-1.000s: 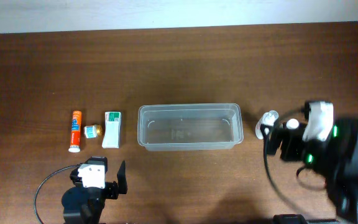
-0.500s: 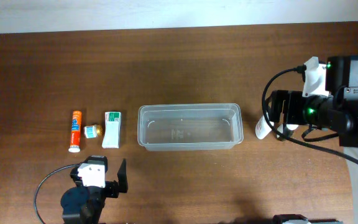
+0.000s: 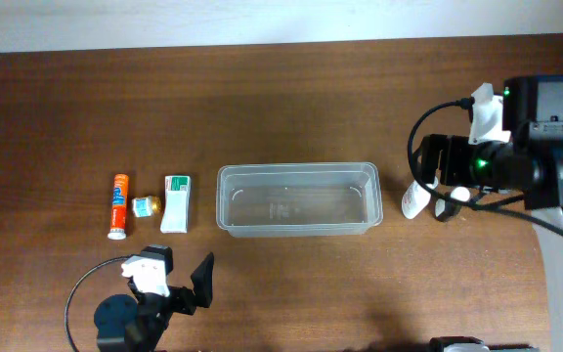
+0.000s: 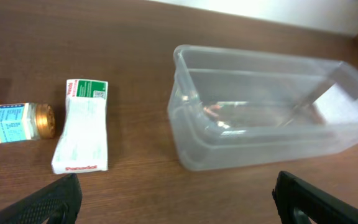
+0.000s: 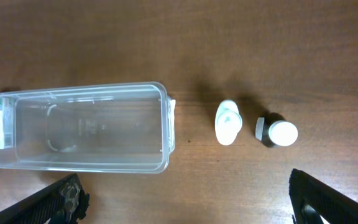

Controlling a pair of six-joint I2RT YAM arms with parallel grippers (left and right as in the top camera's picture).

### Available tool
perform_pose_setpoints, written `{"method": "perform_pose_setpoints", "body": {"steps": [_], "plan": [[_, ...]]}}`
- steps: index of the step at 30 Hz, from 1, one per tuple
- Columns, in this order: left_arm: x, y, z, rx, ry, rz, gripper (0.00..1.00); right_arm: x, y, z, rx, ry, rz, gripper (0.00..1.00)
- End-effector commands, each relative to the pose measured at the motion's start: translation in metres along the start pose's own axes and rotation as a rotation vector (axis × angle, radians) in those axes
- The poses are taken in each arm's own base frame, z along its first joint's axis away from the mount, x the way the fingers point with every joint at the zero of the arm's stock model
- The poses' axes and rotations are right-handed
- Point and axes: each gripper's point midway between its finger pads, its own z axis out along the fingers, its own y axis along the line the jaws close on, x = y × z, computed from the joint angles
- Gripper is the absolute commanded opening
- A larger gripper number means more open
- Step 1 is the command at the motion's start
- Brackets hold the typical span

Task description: Pack container

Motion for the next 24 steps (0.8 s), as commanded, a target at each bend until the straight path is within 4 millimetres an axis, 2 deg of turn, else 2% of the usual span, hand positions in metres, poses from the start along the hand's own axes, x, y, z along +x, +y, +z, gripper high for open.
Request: {"method": "perform_pose_setpoints", "body": {"steps": [1,6,10,14,18,20,24], "plan": [[-0.033,-0.011,-0.014,0.011,-0.036,-0.089,1.0,-0.006,-0.004,-0.005,0.015,-0.025,0.05,0.98],[-0.063,0.001,-0.025,-0.122,0.051,-0.124,0.99,-0.006,-0.017,-0.006,0.065,-0.031,0.132,0.98],[-0.095,0.014,-0.025,-0.245,0.18,-0.119,0.99,-0.005,-0.038,-0.01,0.099,-0.03,0.201,0.98],[-0.13,0.022,-0.012,-0.3,0.321,-0.031,1.0,0.001,-0.067,-0.016,0.138,-0.022,0.303,0.98],[-0.154,0.033,0.01,-0.319,0.45,0.021,0.99,0.002,-0.082,-0.021,0.113,-0.033,0.385,0.98],[-0.155,0.041,0.029,-0.321,0.514,0.014,1.0,0.003,-0.087,-0.023,0.117,-0.038,0.405,0.98],[-0.126,0.062,0.045,-0.385,0.66,-0.002,0.99,0.003,-0.088,-0.023,0.119,-0.039,0.408,0.98]]}}
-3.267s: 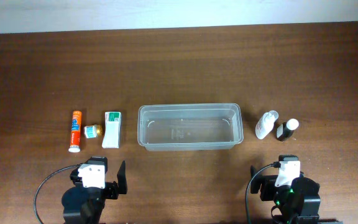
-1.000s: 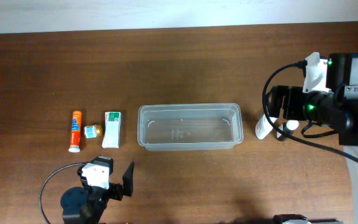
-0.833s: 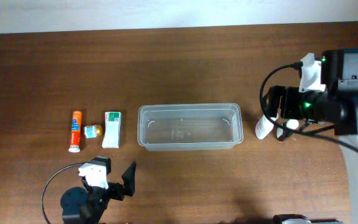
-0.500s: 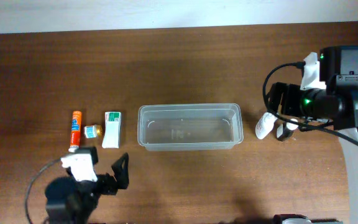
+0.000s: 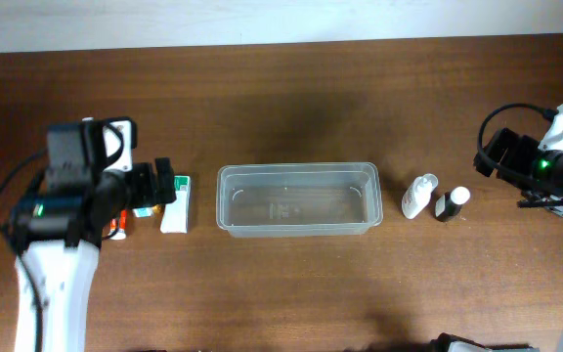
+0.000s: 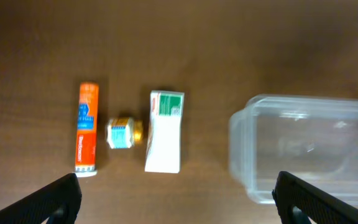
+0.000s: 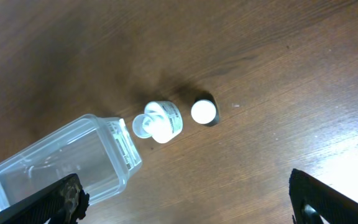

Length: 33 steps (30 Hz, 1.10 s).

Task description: Pack container

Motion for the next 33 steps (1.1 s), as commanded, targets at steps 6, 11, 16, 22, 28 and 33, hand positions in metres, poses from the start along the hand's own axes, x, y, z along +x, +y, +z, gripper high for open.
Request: {"method": "perform_pose_setpoints", "body": {"steps": [6,11,16,22,28,33], "plan": [[0.033,0.06,0.039,-0.187,0.239,-0.127,0.99,-0.002,0.004,-0.006,-0.025,-0.017,0.013,0.98],[0.035,0.094,0.034,-0.193,0.239,-0.137,0.99,-0.002,0.004,-0.006,-0.025,-0.017,0.013,0.98],[0.041,0.117,0.037,-0.22,0.26,-0.197,0.99,-0.002,0.004,-0.006,-0.025,-0.017,0.013,0.98],[0.037,0.125,0.06,-0.213,0.276,-0.158,0.99,-0.002,0.004,-0.006,-0.025,-0.017,0.013,0.98],[0.05,0.132,0.098,-0.181,0.381,-0.082,0.99,-0.002,0.004,-0.006,-0.025,-0.016,0.013,0.98],[0.064,0.138,0.132,-0.157,0.459,-0.051,0.94,-0.002,0.004,-0.006,-0.025,-0.016,0.013,0.98]]}}
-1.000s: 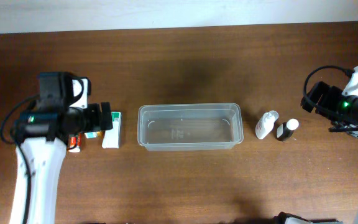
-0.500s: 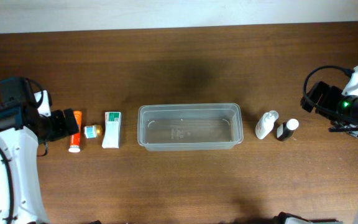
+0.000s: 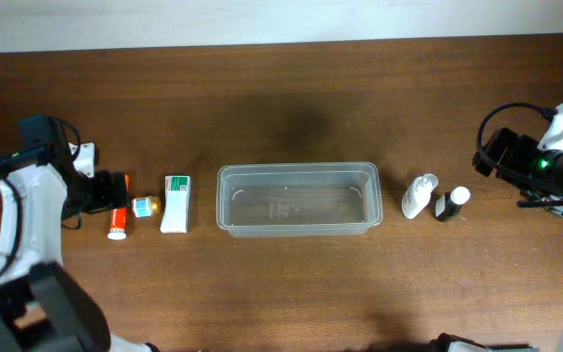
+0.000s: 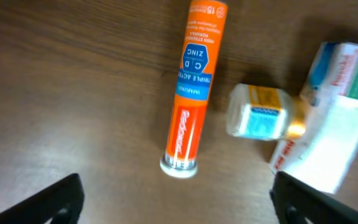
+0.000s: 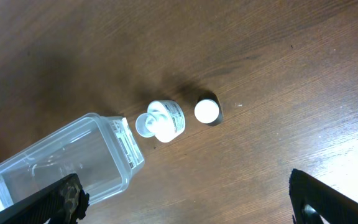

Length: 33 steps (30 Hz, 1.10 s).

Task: Pack container
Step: 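Reach the left gripper to the orange tube and grasp it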

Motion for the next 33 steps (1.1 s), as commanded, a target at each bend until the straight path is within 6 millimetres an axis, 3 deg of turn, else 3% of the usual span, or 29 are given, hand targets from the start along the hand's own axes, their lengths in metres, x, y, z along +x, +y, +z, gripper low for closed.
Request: {"method": "perform_pose_setpoints", "body": {"steps": [1,14,22,24,26,30,33], "plan": [[0.0,0.001,0.024,0.011,0.052,0.065,0.92,-0.003,0.002,-0.006,-0.015,-0.019,0.011,0.98],[-0.018,0.004,0.077,0.011,0.055,0.099,0.8,-0.003,0.002,-0.006,-0.015,-0.019,0.011,0.98],[-0.015,0.003,0.092,0.017,0.084,0.099,0.41,-0.003,0.002,-0.006,-0.015,-0.019,0.011,0.98],[-0.014,0.003,0.092,0.018,0.089,0.098,0.24,-0.003,0.002,-0.006,-0.015,-0.019,0.011,0.98],[-0.013,0.003,0.091,0.019,0.095,0.098,0.12,-0.003,0.002,-0.006,-0.015,-0.019,0.011,0.98],[-0.01,0.002,0.087,0.023,0.11,0.098,0.03,-0.003,0.003,-0.006,-0.015,-0.019,0.011,0.98],[-0.015,0.003,0.073,0.021,0.102,0.098,0.01,-0.003,0.003,-0.006,-0.015,-0.019,0.011,0.98]]}}
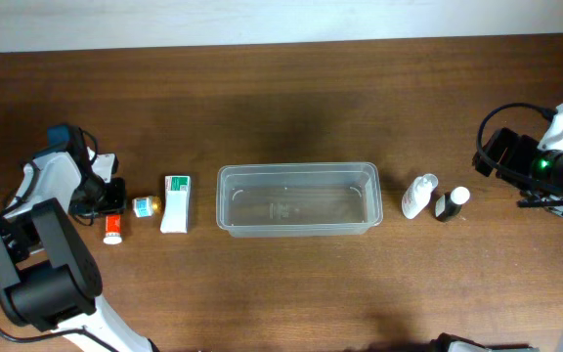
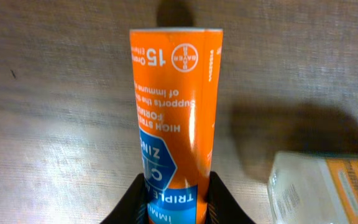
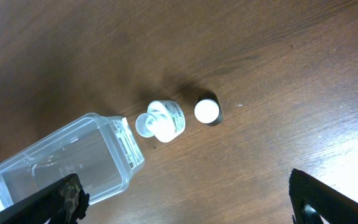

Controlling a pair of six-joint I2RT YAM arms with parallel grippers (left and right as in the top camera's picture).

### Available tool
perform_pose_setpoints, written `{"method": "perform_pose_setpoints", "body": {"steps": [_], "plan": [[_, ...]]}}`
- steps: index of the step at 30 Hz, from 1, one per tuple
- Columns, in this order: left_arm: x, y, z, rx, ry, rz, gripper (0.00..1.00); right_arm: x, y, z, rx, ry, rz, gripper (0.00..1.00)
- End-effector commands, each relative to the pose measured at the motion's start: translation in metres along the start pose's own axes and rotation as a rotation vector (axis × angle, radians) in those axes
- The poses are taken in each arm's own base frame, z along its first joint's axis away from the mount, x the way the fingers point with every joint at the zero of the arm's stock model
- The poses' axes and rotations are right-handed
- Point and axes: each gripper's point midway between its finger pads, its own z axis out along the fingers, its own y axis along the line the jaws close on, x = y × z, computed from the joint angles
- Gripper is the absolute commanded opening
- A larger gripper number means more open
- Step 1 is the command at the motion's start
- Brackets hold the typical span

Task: Pack container
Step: 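Reach the left gripper to the orange tube and grasp it, then carry the orange tube over the container and release it inside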

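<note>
An orange vitamin tube (image 2: 176, 106) lies lengthwise on the wooden table, and my left gripper (image 2: 176, 200) is shut on it, one black finger (image 2: 137, 198) against each side. Overhead, that left gripper (image 1: 101, 198) covers most of the orange tube (image 1: 112, 229) at the far left. The clear plastic container (image 1: 296, 223) stands empty mid-table. My right gripper (image 3: 191, 205) hangs open and high at the right, holding nothing; overhead the right gripper (image 1: 497, 158) is right of the two bottles.
A small gold-capped bottle (image 1: 146, 206) and a white and green medicine box (image 1: 175, 203) lie between the tube and the container. A white bottle (image 1: 418, 196) and a black bottle with a white cap (image 1: 452, 203) stand right of the container.
My left gripper was open above the orange tube; now it is down at the tube and shut on its sides. The right arm has not moved.
First my left gripper was open at the table's front edge and the right one was over the two bottles. Then the left was above the left-hand items and the right had drawn back. The left then hung closer over the tube, and now grips it.
</note>
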Motion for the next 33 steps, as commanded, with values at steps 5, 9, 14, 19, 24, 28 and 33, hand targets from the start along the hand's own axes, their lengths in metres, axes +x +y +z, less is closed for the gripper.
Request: {"method": "perform_pose_setpoints", "body": {"steps": [5,9,14,19,24,28,33], "plan": [[-0.029,-0.011,-0.072,0.084,-0.111,-0.021,0.01,-0.003,0.003,-0.006,-0.016,-0.02,0.01,0.98],[-0.046,-0.055,-0.141,0.235,-0.229,0.049,0.01,-0.003,0.003,-0.006,-0.016,-0.02,0.01,0.98],[-0.045,-0.127,-0.213,0.263,-0.371,0.341,0.01,-0.003,0.003,-0.006,-0.016,-0.02,0.01,0.98],[-0.016,-0.23,-0.245,0.275,-0.462,0.795,0.01,-0.003,0.003,-0.006,-0.016,-0.02,0.01,0.98],[0.021,-0.316,-0.234,0.218,-0.469,1.215,0.0,-0.003,0.003,-0.006,-0.016,-0.02,0.01,0.99],[0.047,-0.377,-0.207,0.169,-0.452,1.53,0.0,-0.003,0.003,-0.006,-0.016,-0.02,0.01,0.98],[0.066,-0.418,-0.167,0.163,-0.392,1.744,0.0,-0.003,0.003,-0.006,-0.015,-0.019,0.011,0.98]]}}
